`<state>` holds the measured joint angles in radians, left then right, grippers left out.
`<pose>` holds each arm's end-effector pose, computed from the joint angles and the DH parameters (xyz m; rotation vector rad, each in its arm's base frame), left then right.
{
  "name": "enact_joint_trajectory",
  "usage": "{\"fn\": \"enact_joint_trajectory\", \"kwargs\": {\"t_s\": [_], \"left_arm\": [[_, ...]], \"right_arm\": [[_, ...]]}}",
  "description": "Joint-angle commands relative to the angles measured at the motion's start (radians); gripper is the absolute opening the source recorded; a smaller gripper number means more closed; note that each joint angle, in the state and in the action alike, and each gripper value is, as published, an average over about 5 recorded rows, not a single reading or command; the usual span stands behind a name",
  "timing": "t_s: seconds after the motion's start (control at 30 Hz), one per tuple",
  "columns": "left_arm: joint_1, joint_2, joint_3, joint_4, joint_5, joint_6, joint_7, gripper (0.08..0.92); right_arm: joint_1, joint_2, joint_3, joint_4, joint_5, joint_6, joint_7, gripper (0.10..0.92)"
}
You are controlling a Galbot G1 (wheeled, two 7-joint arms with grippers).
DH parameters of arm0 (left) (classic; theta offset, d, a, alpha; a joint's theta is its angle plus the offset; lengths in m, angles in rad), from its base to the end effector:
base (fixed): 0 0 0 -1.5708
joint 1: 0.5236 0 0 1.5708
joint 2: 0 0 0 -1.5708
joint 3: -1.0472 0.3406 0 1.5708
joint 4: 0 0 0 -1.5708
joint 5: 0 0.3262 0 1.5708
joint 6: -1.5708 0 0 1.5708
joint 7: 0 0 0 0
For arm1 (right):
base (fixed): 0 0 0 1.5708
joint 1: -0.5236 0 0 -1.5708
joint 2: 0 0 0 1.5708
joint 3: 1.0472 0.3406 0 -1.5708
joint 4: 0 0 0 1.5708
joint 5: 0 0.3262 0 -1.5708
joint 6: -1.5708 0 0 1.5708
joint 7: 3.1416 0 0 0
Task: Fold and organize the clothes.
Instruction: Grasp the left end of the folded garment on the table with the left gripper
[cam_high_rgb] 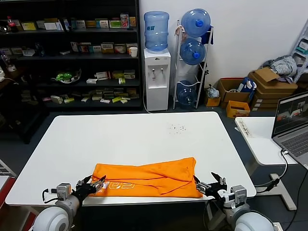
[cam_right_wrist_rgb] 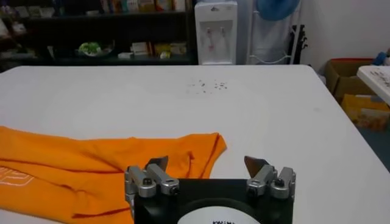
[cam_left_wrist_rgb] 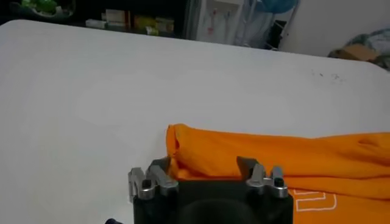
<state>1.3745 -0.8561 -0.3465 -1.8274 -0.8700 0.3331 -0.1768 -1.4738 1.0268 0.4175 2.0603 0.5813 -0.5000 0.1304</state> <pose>0.2198 0.1270 -0.3187 -0.1832 -2.5202 0.1625 0.1878 -0.0708 -0.2787 0.3000 -2.5663 -0.0179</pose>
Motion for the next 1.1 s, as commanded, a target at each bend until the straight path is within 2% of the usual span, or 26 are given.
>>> {"fn": "enact_joint_trajectory", "kwargs": {"t_s": [0.03, 0.3, 0.6, 0.7, 1.1], "left_arm": [[-0.031, -0.019, 0.009, 0.032, -0.006, 0.001, -0.002, 0.791], [-0.085, -0.041, 0.026, 0.149, -0.003, 0.001, 0.002, 0.822], [-0.090, -0.032, 0.030, 0.158, -0.003, -0.006, 0.005, 0.814], [-0.085, -0.030, 0.030, 0.150, -0.005, -0.006, 0.007, 0.757], [-0.062, -0.026, 0.030, 0.094, -0.018, 0.003, 0.002, 0.411]], "right_arm": [[0.000, 0.002, -0.003, 0.002, -0.002, -0.001, 0.000, 0.823], [-0.002, 0.005, -0.006, 0.001, -0.008, -0.001, -0.001, 0.823], [0.002, 0.008, -0.009, 0.000, -0.008, -0.003, -0.001, 0.823], [0.002, 0.007, -0.008, 0.000, -0.008, -0.003, -0.001, 0.823], [0.000, 0.004, -0.007, 0.002, -0.008, -0.003, 0.000, 0.823]]}}
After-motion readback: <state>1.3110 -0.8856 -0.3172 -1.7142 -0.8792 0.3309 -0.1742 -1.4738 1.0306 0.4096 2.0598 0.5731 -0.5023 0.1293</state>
